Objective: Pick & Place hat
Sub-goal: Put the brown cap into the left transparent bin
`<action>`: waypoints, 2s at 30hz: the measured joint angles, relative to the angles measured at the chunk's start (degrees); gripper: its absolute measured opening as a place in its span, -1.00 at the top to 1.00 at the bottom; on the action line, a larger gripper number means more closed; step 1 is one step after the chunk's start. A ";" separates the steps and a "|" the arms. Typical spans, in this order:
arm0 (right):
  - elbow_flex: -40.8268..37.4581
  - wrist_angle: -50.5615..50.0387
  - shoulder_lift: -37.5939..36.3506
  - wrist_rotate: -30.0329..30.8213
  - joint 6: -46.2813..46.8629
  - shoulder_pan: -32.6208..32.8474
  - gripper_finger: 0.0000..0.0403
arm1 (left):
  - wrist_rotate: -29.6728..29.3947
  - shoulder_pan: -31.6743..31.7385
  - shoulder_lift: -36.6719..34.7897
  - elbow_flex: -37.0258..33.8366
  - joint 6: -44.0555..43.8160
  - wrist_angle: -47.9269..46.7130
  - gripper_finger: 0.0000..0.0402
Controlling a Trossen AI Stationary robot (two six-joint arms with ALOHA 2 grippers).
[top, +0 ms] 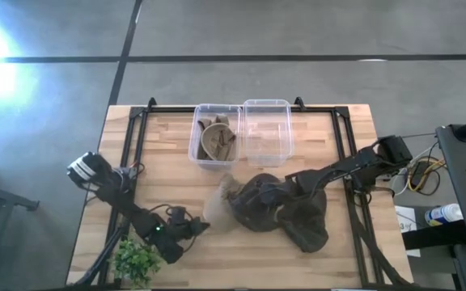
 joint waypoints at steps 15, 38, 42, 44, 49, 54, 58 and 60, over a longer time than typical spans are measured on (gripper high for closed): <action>7.98 0.27 12.72 -10.25 -4.95 -0.77 -0.22 | -2.63 7.80 2.49 1.49 5.85 2.92 0.36; 10.09 -18.08 -0.62 -5.48 -14.08 -2.02 -0.22 | 1.10 6.92 -24.27 7.96 36.48 -23.42 0.97; 8.08 -18.90 -2.93 -3.24 -12.75 -2.16 -0.22 | -5.26 6.96 -27.91 16.85 52.73 -32.52 0.97; 7.16 -18.42 -4.07 -1.87 -11.55 -2.16 -0.22 | -9.92 7.20 -29.13 20.96 62.63 -32.99 0.97; 6.10 -18.78 -6.15 1.95 -10.54 -2.15 -0.22 | -22.46 9.93 -30.01 29.59 82.01 -33.60 0.97; 6.10 -20.50 -8.07 5.61 -9.45 -2.14 -0.22 | -27.61 16.67 -29.36 34.44 97.60 -33.30 0.96; 6.10 -23.33 -9.08 6.60 -8.28 -2.14 -0.22 | -11.97 27.18 -28.13 34.20 98.07 -34.36 0.96; 6.10 -24.70 -9.40 6.60 -7.58 -2.10 -0.22 | -2.89 32.76 -26.60 33.94 95.67 -36.09 0.96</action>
